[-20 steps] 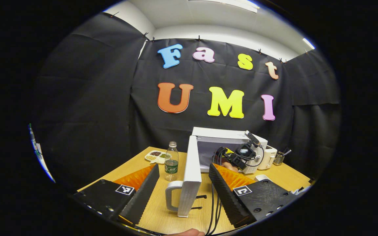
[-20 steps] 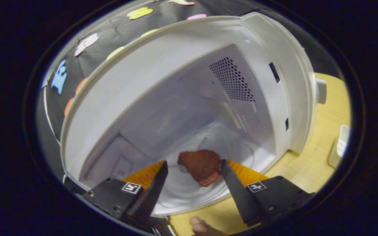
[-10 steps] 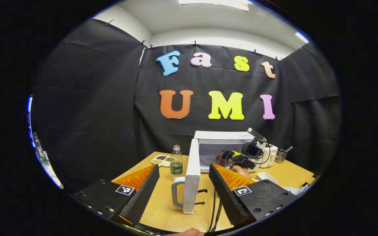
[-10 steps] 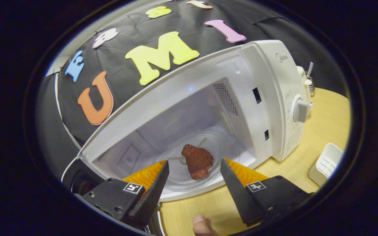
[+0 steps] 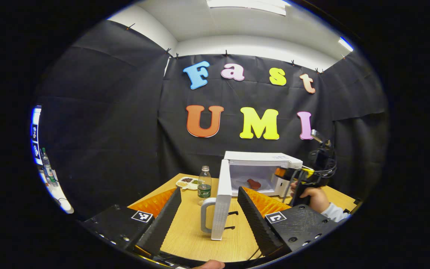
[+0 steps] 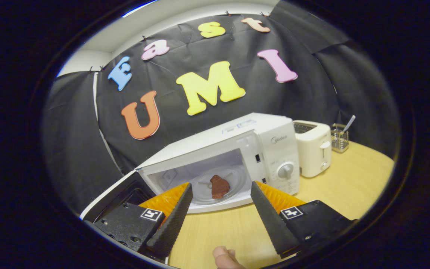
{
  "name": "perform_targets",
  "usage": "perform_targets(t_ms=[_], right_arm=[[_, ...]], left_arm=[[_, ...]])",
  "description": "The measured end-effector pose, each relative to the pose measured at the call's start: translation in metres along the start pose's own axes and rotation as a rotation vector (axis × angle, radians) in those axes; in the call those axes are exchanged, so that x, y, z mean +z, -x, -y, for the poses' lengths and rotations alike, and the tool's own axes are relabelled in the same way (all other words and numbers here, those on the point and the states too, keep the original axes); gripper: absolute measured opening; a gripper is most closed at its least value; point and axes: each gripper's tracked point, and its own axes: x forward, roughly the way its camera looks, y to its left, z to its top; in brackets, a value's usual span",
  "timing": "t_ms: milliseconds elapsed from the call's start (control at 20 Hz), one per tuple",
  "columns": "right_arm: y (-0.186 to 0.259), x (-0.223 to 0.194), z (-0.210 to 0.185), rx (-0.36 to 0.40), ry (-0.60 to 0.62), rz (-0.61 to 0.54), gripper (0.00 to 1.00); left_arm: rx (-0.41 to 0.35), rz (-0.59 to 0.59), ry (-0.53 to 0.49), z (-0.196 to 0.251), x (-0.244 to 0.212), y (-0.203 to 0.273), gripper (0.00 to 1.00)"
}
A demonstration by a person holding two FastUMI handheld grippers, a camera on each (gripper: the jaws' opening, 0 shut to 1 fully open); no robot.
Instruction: Open the microwave oven with the left hand, put the food in, and close the microwave oven.
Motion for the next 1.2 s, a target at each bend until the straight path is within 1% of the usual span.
perform_targets(t_ms=[50,100,150,200,250,300,350,400,450,500,600,650,700,750,850,950,1100,1200], right_arm=[[0.023,0.015,0.006,-0.004,0.032,0.028,1.0],[0.044,0.03,0.011,-0.006,0.056,0.059,1.0],[0.066,0.044,0.014,-0.003,0.08,0.084,1.0],[0.088,0.057,0.019,-0.002,0.098,0.111,0.99],[0.11,0.07,0.025,-0.003,0.114,0.138,0.99],[0.13,0.082,0.029,0.008,0.131,0.169,0.99],[0.152,0.092,0.031,0.019,0.154,0.195,0.99],[0.171,0.1,0.037,0.022,0.179,0.223,0.99],[0.189,0.107,0.043,0.022,0.202,0.245,0.99],[0.205,0.113,0.05,0.015,0.224,0.268,0.99],[0.231,0.12,0.064,0.0,0.25,0.288,0.99],[0.241,0.119,0.067,0.006,0.253,0.287,0.99],[0.251,0.12,0.067,0.025,0.252,0.285,0.99],[0.26,0.122,0.065,0.05,0.245,0.289,0.99],[0.275,0.124,0.07,0.086,0.204,0.305,0.99],[0.283,0.124,0.08,0.088,0.187,0.312,0.99],[0.291,0.125,0.096,0.051,0.202,0.32,0.99],[0.295,0.129,0.105,0.022,0.202,0.331,0.99]], left_arm=[[0.015,0.004,-0.009,-0.003,0.002,0.002,0.81],[0.037,0.02,-0.014,-0.01,0.006,0.004,0.93],[0.048,0.033,-0.019,-0.013,0.01,0.007,0.93],[0.042,0.044,-0.029,-0.01,0.013,0.008,0.78],[0.038,0.047,-0.035,-0.009,0.013,0.008,0.7],[0.055,0.048,-0.035,-0.012,0.011,0.008,0.51],[0.083,0.044,-0.033,-0.015,0.01,0.01,0.39],[0.089,0.045,-0.03,-0.017,0.009,0.01,0.43],[0.075,0.046,-0.017,-0.013,0.009,0.01,0.4],[0.073,0.062,0.01,-0.011,0.016,0.013,0.0],[0.044,0.065,0.024,0.0,0.013,0.017,0.0],[0.057,0.052,0.009,-0.004,0.007,0.015,0.0],[0.091,0.042,-0.022,-0.012,0.001,0.011,0.12],[0.102,0.028,-0.043,-0.016,-0.006,0.008,0.0],[0.116,0.005,-0.039,-0.018,-0.017,0.003,0.0],[0.114,-0.028,-0.027,-0.019,-0.036,-0.006,0.0],[0.1,-0.067,-0.012,-0.026,-0.062,-0.03,0.0],[0.105,-0.09,-0.005,-0.037,-0.08,-0.048,0.0]])
